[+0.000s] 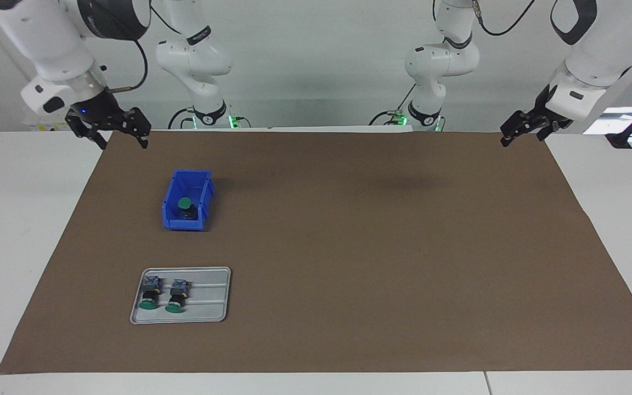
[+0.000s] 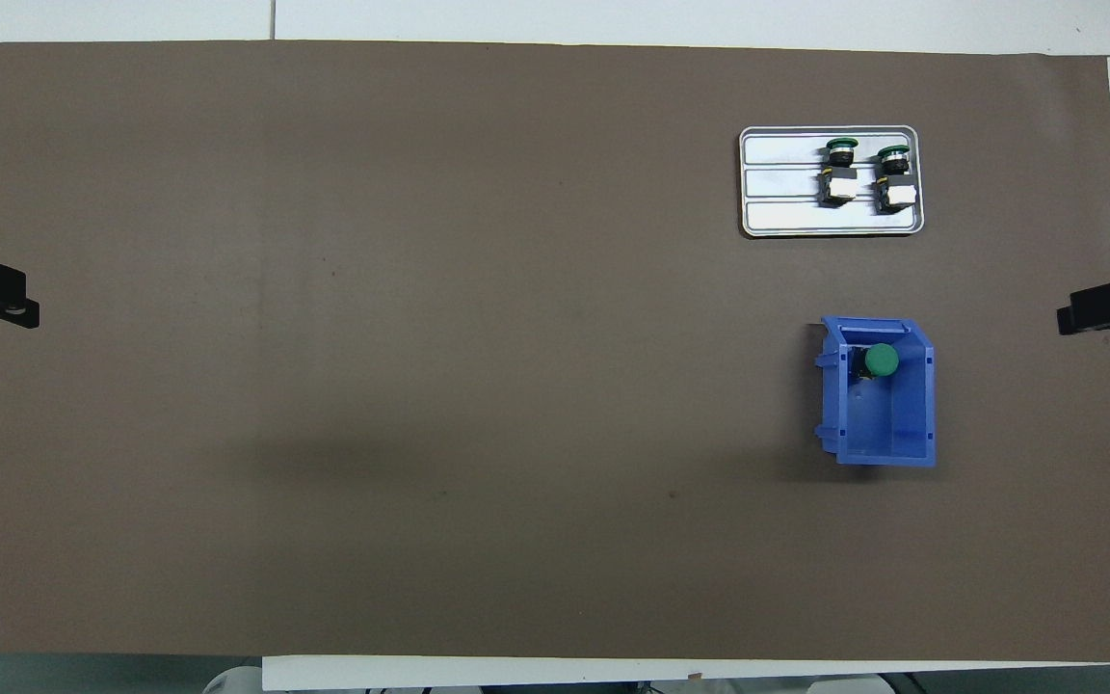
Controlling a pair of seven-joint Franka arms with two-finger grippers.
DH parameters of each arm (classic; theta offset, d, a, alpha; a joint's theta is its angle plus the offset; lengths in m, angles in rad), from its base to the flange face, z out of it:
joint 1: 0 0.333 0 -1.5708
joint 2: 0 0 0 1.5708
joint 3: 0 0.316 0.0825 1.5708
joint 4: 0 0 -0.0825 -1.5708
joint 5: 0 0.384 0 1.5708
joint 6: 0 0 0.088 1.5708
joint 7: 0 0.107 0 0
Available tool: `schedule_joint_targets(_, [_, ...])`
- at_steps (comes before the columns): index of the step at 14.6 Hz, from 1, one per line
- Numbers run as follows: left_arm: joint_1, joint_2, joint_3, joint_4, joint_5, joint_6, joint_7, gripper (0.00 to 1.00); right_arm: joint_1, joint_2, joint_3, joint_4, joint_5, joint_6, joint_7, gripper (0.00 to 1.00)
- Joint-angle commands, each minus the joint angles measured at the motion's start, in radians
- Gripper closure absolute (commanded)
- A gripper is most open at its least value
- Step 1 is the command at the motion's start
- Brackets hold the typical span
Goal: Place and press button with both arms
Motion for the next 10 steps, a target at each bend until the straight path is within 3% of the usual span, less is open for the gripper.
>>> schedule_joint_targets(1, [0.009, -0.015, -0.004, -0.012, 0.018, -0.003, 0.007, 0.0, -0.01, 0.08, 0.008, 0.132, -0.009, -0.082, -0.007, 0.01])
schedule_joint_targets(3, [0.009, -0.015, -0.004, -0.012, 0.018, -0.003, 0.007, 0.0, -0.01, 0.087, 0.005, 0.147, -0.02, -0.092, -0.007, 0.01])
schedule_joint_targets(5, [0.009, -0.015, -0.004, -0.012, 0.018, -0.003, 0.007, 0.0, 0.006, 0.144, 0.007, 0.222, -0.046, -0.139, -0.007, 0.01])
schedule_joint_targets(10, [0.009, -0.015, -0.004, -0.012, 0.018, -0.003, 0.007, 0.0, 0.01, 0.15, 0.008, 0.217, -0.03, -0.102, 0.002, 0.01])
